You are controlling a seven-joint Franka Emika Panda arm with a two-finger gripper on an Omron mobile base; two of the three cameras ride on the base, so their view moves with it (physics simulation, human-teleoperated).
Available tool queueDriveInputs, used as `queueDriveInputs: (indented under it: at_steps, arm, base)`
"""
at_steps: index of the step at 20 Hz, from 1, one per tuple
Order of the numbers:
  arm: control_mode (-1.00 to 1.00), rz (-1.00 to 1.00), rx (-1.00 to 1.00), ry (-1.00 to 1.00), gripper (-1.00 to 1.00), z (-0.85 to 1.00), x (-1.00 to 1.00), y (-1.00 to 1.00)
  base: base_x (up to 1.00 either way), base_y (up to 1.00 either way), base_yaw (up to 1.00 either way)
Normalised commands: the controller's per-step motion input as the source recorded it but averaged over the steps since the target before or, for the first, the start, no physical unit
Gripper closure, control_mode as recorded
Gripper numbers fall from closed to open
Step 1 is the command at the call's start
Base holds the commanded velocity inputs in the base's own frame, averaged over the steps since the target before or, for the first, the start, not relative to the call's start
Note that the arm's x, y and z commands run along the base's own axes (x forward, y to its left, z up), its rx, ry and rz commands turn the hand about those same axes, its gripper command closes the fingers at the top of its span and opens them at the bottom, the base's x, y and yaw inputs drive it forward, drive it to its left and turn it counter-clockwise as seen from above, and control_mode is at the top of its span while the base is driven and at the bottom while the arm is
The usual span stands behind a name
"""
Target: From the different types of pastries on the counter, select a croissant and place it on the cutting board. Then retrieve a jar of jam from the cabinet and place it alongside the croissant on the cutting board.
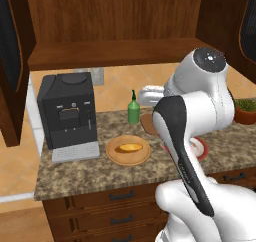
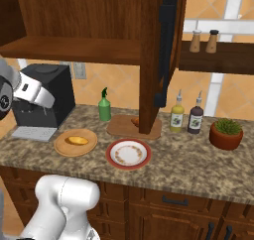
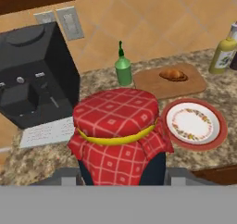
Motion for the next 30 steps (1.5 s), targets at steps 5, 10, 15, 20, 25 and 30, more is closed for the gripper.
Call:
queueDriveInputs:
  at_steps: [5, 10, 15, 20, 25, 30]
  arm:
    - [-1.0, -0.12, -0.14, -0.03, 1.0, -0.48, 0.39, -0.39]
    - [-1.0, -0.09, 0.05, 0.12, 1.0, -0.03, 0.38, -0.46]
    - [-1.0, -0.06, 0.0, 0.01, 1.0, -0.04, 0.37, -0.37]
    - [-1.0, -0.03, -0.05, -0.01, 1.0, -0.38, 0.48, -0.42]
    - [-1.0, 0.0, -0.05, -0.03, 1.0, -0.58, 0.43, -0.47]
    - [-1.0, 0.0, 0.03, -0.01, 1.0, -0.41, 0.37, -0.63]
  base:
    - [0.0, 0.0, 0.0]
    - [0.0, 0.0, 0.0]
    - [0.0, 0.0, 0.0]
    - [0.0, 0.0, 0.0]
    - [0.0, 0.0, 0.0]
    - [0.0, 0.0, 0.0]
